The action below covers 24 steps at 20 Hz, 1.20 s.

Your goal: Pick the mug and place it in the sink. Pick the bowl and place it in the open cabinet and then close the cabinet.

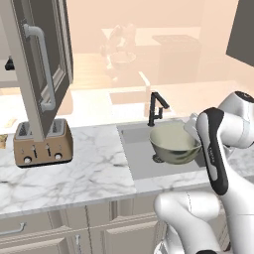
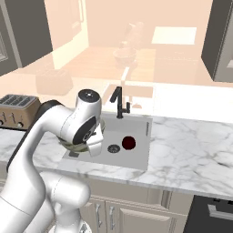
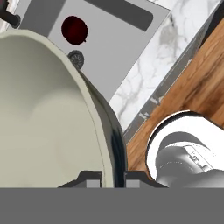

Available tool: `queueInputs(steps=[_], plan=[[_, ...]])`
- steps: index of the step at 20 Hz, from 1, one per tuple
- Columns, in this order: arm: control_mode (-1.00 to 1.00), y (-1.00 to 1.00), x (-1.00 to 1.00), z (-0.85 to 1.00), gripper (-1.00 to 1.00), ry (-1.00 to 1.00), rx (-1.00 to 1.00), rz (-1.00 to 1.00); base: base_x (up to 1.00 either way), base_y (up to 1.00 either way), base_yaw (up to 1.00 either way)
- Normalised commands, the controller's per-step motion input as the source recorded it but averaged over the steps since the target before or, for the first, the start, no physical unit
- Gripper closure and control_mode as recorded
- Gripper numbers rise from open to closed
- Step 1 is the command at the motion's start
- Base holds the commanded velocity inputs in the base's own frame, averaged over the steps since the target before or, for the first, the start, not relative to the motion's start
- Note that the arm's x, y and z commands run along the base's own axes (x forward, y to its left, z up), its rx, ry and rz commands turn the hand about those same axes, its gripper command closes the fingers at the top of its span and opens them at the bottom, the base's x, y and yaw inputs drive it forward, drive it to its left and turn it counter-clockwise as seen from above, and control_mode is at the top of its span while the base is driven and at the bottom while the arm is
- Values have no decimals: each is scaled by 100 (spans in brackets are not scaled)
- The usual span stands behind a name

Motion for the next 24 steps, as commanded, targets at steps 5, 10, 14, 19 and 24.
queueInputs(steps=[5, 10, 14, 19, 24], plan=[[-100, 0, 0, 0, 100, 0, 0, 0, 0, 0, 0], [100, 0, -4, 0, 100, 0, 0, 0, -6, 4, 0], [100, 0, 0, 0, 100, 0, 0, 0, -43, 31, 0], [100, 0, 0, 0, 100, 0, 0, 0, -52, 67, 0], [100, 0, 0, 0, 100, 0, 0, 0, -47, 75, 0]])
